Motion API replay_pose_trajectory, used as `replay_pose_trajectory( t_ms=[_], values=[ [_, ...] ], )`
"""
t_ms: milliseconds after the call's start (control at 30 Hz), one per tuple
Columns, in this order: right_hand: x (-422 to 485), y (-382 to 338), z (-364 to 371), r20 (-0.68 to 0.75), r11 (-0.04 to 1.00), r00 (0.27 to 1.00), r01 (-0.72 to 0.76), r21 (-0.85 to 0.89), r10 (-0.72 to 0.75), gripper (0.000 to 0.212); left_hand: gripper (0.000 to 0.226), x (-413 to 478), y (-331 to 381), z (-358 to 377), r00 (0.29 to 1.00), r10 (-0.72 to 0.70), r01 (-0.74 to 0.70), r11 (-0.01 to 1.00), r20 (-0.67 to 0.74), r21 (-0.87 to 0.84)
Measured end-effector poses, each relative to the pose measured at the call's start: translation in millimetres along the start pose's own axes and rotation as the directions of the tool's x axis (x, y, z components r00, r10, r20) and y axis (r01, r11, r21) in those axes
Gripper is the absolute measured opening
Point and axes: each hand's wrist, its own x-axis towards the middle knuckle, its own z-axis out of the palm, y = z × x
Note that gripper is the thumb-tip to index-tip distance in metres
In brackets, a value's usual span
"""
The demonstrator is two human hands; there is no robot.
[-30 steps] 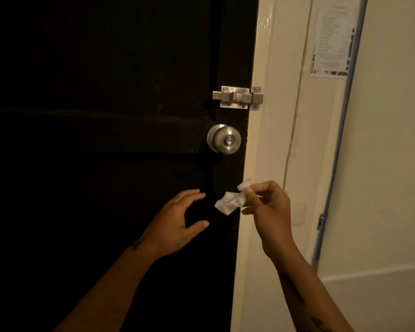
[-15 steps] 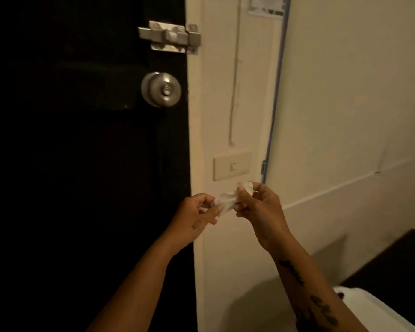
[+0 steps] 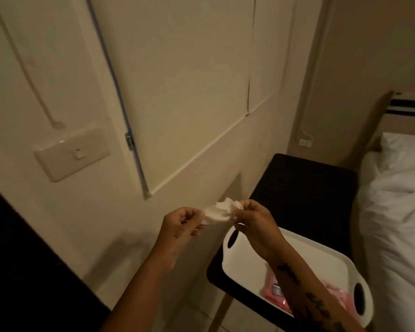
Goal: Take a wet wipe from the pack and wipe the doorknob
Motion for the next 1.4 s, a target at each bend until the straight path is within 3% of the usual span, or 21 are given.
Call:
replay_pose_trajectory(
  t_ms=[267,367,433,567,700,800,900,1000,1100,1167,1233,1333,1400],
  values=[
    [39,33,-87,-0.120,0.989,0.982,-0.143,0.048,0.148,0.022,0.006,50,-52,74,0.970,-0.242,0.242,0.949,0.027,-0.200],
    [59,50,-110,-0.162,0.973,0.960,-0.216,0.080,0.227,0.024,0.001,64,-78,99,0.945,-0.326,0.321,0.925,0.011,-0.200],
    [72,63,-122,-0.192,0.964,0.945,-0.259,0.054,0.264,0.026,0.011,71,-99,112,0.933,-0.358,0.351,0.926,-0.027,-0.138],
    [91,88,-139,-0.193,0.944,0.932,-0.324,-0.066,0.307,0.031,0.030,77,-128,130,0.916,-0.396,0.399,0.916,-0.061,0.041],
    [102,116,-151,-0.168,0.910,0.920,-0.380,-0.169,0.353,0.016,0.028,81,-144,142,0.895,-0.436,0.446,0.876,-0.097,0.183],
    [103,134,-165,-0.118,0.773,0.952,-0.298,-0.560,0.282,0.013,0.031,83,-156,147,0.895,-0.428,0.446,0.868,-0.127,0.219],
    [101,142,-178,0.076,0.446,0.989,0.012,-0.895,0.126,0.023,0.036,79,-167,150,0.941,-0.323,0.325,0.791,-0.097,0.518],
    [96,142,-177,0.159,0.240,0.971,0.114,-0.964,0.178,0.027,0.035,74,-175,156,0.965,-0.249,0.092,0.625,0.086,0.776],
    [94,142,-174,0.180,0.089,0.952,0.162,-0.983,0.246,0.030,0.032,76,-174,159,0.912,-0.338,-0.074,0.418,0.231,0.905],
    [92,140,-174,0.161,0.058,0.951,0.151,-0.987,0.264,0.033,0.029,77,-176,157,0.867,-0.400,-0.174,0.318,0.298,0.932],
    [87,134,-172,0.124,0.108,0.962,0.100,-0.989,0.242,0.037,0.028,81,-176,153,0.831,-0.445,-0.214,0.298,0.334,0.930],
    [78,110,-175,0.050,0.265,0.997,0.034,-0.964,0.055,0.038,0.029,85,-174,146,0.822,-0.403,-0.290,0.312,0.402,0.905],
    [73,82,-178,0.014,0.338,0.986,0.069,-0.939,-0.163,0.037,0.034,85,-169,135,0.867,-0.281,-0.295,0.378,0.412,0.877]
  ],
)
